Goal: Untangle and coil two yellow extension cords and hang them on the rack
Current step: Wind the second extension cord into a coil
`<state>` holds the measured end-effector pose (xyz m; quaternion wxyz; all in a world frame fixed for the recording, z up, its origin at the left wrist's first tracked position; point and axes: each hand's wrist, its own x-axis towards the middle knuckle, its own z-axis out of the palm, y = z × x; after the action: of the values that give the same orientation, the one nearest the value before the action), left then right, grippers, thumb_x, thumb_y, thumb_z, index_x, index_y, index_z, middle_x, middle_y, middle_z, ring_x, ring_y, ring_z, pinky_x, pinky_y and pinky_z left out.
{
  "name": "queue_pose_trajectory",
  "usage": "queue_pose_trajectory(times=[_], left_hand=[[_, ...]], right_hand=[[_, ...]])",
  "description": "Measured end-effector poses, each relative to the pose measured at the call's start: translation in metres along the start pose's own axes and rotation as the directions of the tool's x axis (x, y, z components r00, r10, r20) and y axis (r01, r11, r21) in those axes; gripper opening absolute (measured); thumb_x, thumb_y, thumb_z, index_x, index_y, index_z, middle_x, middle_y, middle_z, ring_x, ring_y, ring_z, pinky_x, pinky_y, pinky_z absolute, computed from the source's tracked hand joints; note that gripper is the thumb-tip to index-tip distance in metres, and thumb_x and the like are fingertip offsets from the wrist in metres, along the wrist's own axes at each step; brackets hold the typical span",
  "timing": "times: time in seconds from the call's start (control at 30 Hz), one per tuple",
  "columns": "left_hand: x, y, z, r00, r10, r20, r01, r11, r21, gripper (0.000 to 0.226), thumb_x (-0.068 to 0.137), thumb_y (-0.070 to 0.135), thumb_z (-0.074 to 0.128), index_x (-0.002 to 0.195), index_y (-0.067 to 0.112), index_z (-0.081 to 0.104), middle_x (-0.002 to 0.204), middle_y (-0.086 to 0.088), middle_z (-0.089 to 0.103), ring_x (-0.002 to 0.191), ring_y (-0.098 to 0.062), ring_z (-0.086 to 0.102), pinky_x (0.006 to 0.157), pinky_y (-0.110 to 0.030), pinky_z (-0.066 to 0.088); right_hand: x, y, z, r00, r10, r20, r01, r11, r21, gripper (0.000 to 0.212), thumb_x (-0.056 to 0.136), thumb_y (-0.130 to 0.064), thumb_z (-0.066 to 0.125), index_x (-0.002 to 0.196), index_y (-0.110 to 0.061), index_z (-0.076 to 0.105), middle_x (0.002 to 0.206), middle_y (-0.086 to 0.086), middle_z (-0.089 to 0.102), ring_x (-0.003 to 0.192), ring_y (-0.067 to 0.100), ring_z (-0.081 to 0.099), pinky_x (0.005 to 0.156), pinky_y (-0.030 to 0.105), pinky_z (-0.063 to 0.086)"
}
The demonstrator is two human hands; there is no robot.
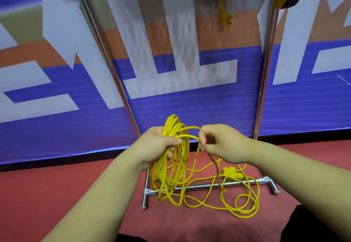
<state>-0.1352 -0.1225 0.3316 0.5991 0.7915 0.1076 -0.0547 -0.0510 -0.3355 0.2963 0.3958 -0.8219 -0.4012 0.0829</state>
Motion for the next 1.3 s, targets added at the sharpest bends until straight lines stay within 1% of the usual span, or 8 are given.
queue_pose_trajectory(times=[0.07, 0.3, 0.43, 0.7, 0.87, 0.97, 1.13, 1.3], left_hand=[[-0.002, 0.001, -0.011, 0.998, -0.051, -0.047, 0.045, 0.991, -0.124, 0.022, 0.091, 0.005, 0.065, 0.072, 0.012, 0.058, 0.059, -0.005, 0.051, 0.047, -0.016, 0.048, 0.05, -0.026, 0.043], [-0.004, -0.005, -0.057, 0.962, -0.155, -0.223, 0.013, 0.846, -0.533, 0.022, 0.097, 0.013, 0.057, 0.075, 0.012, 0.057, 0.057, 0.001, 0.05, 0.045, -0.01, 0.052, 0.048, -0.024, 0.049], [-0.005, -0.015, -0.062, 0.947, -0.18, -0.267, 0.016, 0.855, -0.518, 0.022, 0.094, 0.013, 0.061, 0.073, 0.012, 0.056, 0.056, -0.001, 0.05, 0.043, -0.012, 0.05, 0.047, -0.026, 0.048], [-0.016, -0.02, -0.047, 0.966, -0.179, -0.187, 0.082, 0.897, -0.435, 0.021, 0.09, 0.022, 0.069, 0.074, 0.016, 0.057, 0.052, -0.001, 0.042, 0.039, -0.013, 0.038, 0.046, -0.024, 0.039], [-0.021, -0.017, -0.029, 0.984, -0.159, -0.083, 0.106, 0.889, -0.445, 0.018, 0.094, 0.02, 0.064, 0.078, 0.012, 0.061, 0.061, -0.005, 0.054, 0.046, -0.015, 0.05, 0.051, -0.027, 0.045], [-0.02, -0.017, -0.018, 0.991, -0.128, -0.044, 0.098, 0.902, -0.421, 0.01, 0.096, 0.016, 0.063, 0.086, 0.012, 0.064, 0.07, -0.005, 0.063, 0.054, -0.015, 0.059, 0.056, -0.029, 0.052], [-0.015, -0.018, -0.007, 0.997, -0.067, -0.028, 0.051, 0.92, -0.389, 0.007, 0.09, 0.004, 0.067, 0.091, 0.009, 0.063, 0.071, -0.011, 0.061, 0.065, -0.02, 0.062, 0.068, -0.034, 0.06], [-0.008, -0.009, 0.009, 0.994, -0.048, -0.095, -0.003, 0.881, -0.472, 0.009, 0.089, 0.007, 0.068, 0.09, 0.011, 0.061, 0.07, -0.007, 0.054, 0.046, -0.011, 0.046, 0.044, -0.024, 0.043]], right_hand=[[-0.002, 0.005, -0.003, 0.999, 0.032, 0.032, -0.032, 0.999, -0.007, 0.029, 0.084, -0.003, 0.067, 0.075, -0.026, 0.053, 0.075, -0.018, 0.068, 0.064, 0.003, 0.06, 0.064, 0.024, 0.049], [-0.01, 0.027, -0.009, 0.98, 0.186, 0.076, -0.19, 0.98, 0.058, 0.027, 0.086, -0.003, 0.069, 0.08, -0.024, 0.053, 0.072, -0.003, 0.068, 0.061, 0.015, 0.058, 0.067, 0.046, 0.053], [-0.007, 0.021, -0.011, 0.972, 0.234, -0.029, -0.227, 0.961, 0.158, 0.021, 0.087, 0.001, 0.069, 0.083, -0.015, 0.056, 0.071, 0.005, 0.07, 0.061, 0.017, 0.062, 0.065, 0.04, 0.052], [0.001, -0.01, -0.008, 0.926, 0.286, -0.247, -0.169, 0.898, 0.406, 0.014, 0.086, 0.0, 0.072, 0.084, -0.009, 0.062, 0.07, 0.007, 0.067, 0.065, 0.018, 0.067, 0.067, 0.036, 0.055], [0.0, -0.027, -0.01, 0.923, 0.298, -0.243, -0.163, 0.875, 0.456, 0.011, 0.088, -0.001, 0.07, 0.083, -0.01, 0.068, 0.081, 0.013, 0.074, 0.081, 0.027, 0.073, 0.083, 0.04, 0.058], [-0.003, -0.033, -0.013, 0.928, 0.29, -0.233, -0.168, 0.885, 0.434, 0.014, 0.089, 0.001, 0.066, 0.085, -0.012, 0.072, 0.088, 0.007, 0.077, 0.091, 0.025, 0.074, 0.087, 0.04, 0.06], [-0.008, -0.039, -0.021, 0.917, 0.322, -0.236, -0.15, 0.826, 0.543, 0.01, 0.088, 0.0, 0.07, 0.089, -0.009, 0.066, 0.089, 0.016, 0.076, 0.087, 0.026, 0.072, 0.085, 0.042, 0.059], [-0.011, -0.042, -0.028, 0.904, 0.33, -0.273, -0.099, 0.781, 0.617, 0.018, 0.087, -0.004, 0.074, 0.098, -0.012, 0.062, 0.08, 0.013, 0.073, 0.079, 0.018, 0.07, 0.074, 0.034, 0.06]])
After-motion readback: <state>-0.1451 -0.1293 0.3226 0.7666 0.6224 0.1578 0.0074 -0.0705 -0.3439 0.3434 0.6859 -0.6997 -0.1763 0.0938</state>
